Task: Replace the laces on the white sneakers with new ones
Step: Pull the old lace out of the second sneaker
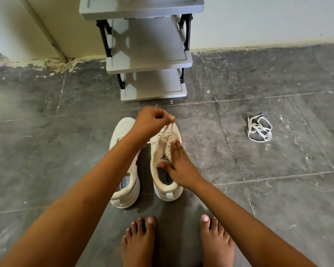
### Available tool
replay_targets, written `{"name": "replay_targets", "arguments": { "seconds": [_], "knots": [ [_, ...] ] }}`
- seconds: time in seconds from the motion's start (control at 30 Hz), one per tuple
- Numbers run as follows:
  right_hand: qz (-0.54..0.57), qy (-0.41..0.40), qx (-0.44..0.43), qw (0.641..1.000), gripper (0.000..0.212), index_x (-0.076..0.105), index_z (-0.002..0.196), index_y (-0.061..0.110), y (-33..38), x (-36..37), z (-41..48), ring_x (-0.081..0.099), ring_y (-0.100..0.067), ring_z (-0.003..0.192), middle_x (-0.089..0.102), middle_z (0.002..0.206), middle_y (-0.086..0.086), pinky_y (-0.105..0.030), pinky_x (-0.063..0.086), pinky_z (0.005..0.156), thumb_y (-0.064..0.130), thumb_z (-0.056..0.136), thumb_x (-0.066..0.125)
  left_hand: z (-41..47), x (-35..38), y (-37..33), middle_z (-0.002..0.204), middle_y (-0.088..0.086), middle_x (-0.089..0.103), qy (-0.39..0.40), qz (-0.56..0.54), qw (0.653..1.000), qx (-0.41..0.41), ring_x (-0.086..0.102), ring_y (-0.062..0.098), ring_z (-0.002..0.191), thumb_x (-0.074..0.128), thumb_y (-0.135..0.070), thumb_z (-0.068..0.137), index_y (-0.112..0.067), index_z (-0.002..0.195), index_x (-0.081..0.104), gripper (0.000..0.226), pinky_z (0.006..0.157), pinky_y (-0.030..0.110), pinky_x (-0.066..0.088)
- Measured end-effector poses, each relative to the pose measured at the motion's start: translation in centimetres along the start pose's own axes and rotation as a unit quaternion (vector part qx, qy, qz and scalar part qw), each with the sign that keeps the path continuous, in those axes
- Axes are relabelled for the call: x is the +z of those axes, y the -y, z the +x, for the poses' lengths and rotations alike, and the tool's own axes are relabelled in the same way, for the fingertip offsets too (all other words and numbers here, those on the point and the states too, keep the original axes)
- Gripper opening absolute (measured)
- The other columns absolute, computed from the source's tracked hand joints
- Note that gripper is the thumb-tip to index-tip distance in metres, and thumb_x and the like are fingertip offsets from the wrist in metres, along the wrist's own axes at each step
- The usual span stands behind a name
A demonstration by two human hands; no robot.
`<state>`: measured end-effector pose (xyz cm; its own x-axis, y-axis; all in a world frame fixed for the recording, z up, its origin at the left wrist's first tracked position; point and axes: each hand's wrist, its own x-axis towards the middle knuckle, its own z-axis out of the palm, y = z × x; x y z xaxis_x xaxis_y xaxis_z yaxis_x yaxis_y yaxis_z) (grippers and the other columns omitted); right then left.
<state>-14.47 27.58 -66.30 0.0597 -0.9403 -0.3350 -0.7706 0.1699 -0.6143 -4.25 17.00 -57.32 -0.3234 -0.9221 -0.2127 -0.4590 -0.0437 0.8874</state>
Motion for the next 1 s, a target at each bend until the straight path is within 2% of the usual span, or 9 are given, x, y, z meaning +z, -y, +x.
{"name": "replay_targets", "arguments": {
  "seconds": [0.2, 0.4, 0.47, 0.53, 0.6, 0.67, 0.73, 0.83, 1.0],
  "knots": [
    [0.005, -0.011, 0.004, 1.000, 0.081, -0.006, 0.149, 0.008, 0.1, -0.1, -0.1, -0.007, -0.020, 0.146, -0.011, 0.158, -0.010, -0.029, 0.003, 0.116, 0.045, 0.096, 0.042, 0.0, 0.5, 1.6, 0.101, -0.002, 0.066, 0.054, 0.315, 0.947, 0.017, 0.060, 0.015, 0.089, 0.069, -0.028, 0.081, -0.018, 0.102, 0.071, 0.023, 0.077, 0.028, 0.047],
    [0.011, -0.024, -0.001, 1.000, 0.079, -0.002, 0.150, 0.008, 0.2, -0.1, -0.2, -0.001, -0.020, 0.147, -0.002, 0.159, -0.009, -0.030, 0.008, 0.117, 0.043, 0.096, 0.044, -1.0, 1.5, 3.3, 0.101, 0.007, 0.062, 0.015, 0.432, 0.901, 0.035, 0.058, 0.024, 0.092, 0.058, -0.025, 0.088, -0.011, 0.094, 0.069, 0.019, 0.070, 0.030, 0.042],
    [0.003, -0.020, 0.000, 1.000, 0.079, -0.004, 0.150, 0.006, 0.2, -0.1, -0.2, -0.004, -0.020, 0.147, -0.006, 0.159, -0.011, -0.029, 0.005, 0.117, 0.043, 0.097, 0.043, -0.6, 1.1, 2.8, 0.093, 0.009, 0.066, 0.019, 0.345, 0.937, 0.042, 0.059, 0.021, 0.085, 0.061, -0.023, 0.089, -0.007, 0.088, 0.070, 0.018, 0.070, 0.030, 0.044],
    [-0.004, -0.016, 0.003, 1.000, 0.079, -0.006, 0.149, 0.006, 0.1, -0.1, -0.1, -0.007, -0.020, 0.146, -0.010, 0.158, -0.011, -0.029, 0.003, 0.117, 0.043, 0.097, 0.041, -0.7, 0.3, 1.3, 0.076, 0.005, 0.068, 0.037, 0.101, 0.994, 0.025, 0.059, 0.009, 0.068, 0.064, -0.018, 0.088, -0.008, 0.079, 0.069, 0.014, 0.063, 0.024, 0.045],
    [-0.010, -0.012, 0.007, 1.000, 0.080, -0.007, 0.149, 0.007, 0.2, 0.0, -0.1, -0.007, -0.021, 0.146, -0.011, 0.158, -0.011, -0.030, 0.005, 0.117, 0.045, 0.097, 0.040, -0.9, -0.5, 0.3, 0.059, -0.011, 0.063, 0.030, -0.064, 0.997, 0.024, 0.054, -0.003, 0.054, 0.063, -0.017, 0.089, -0.018, 0.072, 0.066, 0.017, 0.054, 0.013, 0.043],
    [-0.013, -0.014, 0.010, 1.000, 0.080, -0.007, 0.150, 0.008, 0.2, 0.0, -0.1, -0.007, -0.020, 0.146, -0.012, 0.158, -0.010, -0.031, 0.005, 0.117, 0.046, 0.097, 0.040, -0.7, -0.7, 0.2, 0.061, -0.015, 0.063, 0.015, -0.080, 0.996, 0.021, 0.055, -0.001, 0.057, 0.062, -0.021, 0.090, -0.020, 0.076, 0.067, 0.015, 0.054, 0.015, 0.045],
    [-0.009, -0.019, 0.006, 1.000, 0.080, -0.006, 0.149, 0.008, 0.2, 0.0, -0.2, -0.007, -0.020, 0.146, -0.011, 0.158, -0.010, -0.029, 0.004, 0.116, 0.045, 0.097, 0.041, -0.5, -0.7, 0.9, 0.082, -0.006, 0.067, 0.011, 0.047, 0.999, 0.017, 0.060, 0.010, 0.075, 0.064, -0.025, 0.088, -0.015, 0.091, 0.070, 0.012, 0.067, 0.027, 0.052],
    [-0.002, -0.028, 0.000, 1.000, 0.080, -0.006, 0.149, 0.007, 0.1, 0.2, -0.2, -0.008, -0.019, 0.146, -0.011, 0.158, -0.010, -0.026, 0.001, 0.116, 0.043, 0.097, 0.042, -0.7, 0.3, 3.0, 0.110, 0.001, 0.064, 0.076, 0.320, 0.944, 0.024, 0.058, 0.018, 0.098, 0.065, -0.027, 0.085, -0.016, 0.108, 0.068, 0.026, 0.087, 0.036, 0.050],
    [0.011, -0.033, 0.005, 0.999, 0.077, -0.007, 0.149, 0.009, 0.1, 0.3, -0.2, -0.008, -0.017, 0.146, -0.011, 0.158, -0.007, -0.026, 0.005, 0.115, 0.041, 0.098, 0.041, -1.4, 1.6, 3.9, 0.110, 0.004, 0.059, 0.011, 0.368, 0.929, 0.024, 0.056, 0.021, 0.100, 0.061, -0.027, 0.086, -0.016, 0.102, 0.067, 0.020, 0.078, 0.031, 0.046]
  ]
}}
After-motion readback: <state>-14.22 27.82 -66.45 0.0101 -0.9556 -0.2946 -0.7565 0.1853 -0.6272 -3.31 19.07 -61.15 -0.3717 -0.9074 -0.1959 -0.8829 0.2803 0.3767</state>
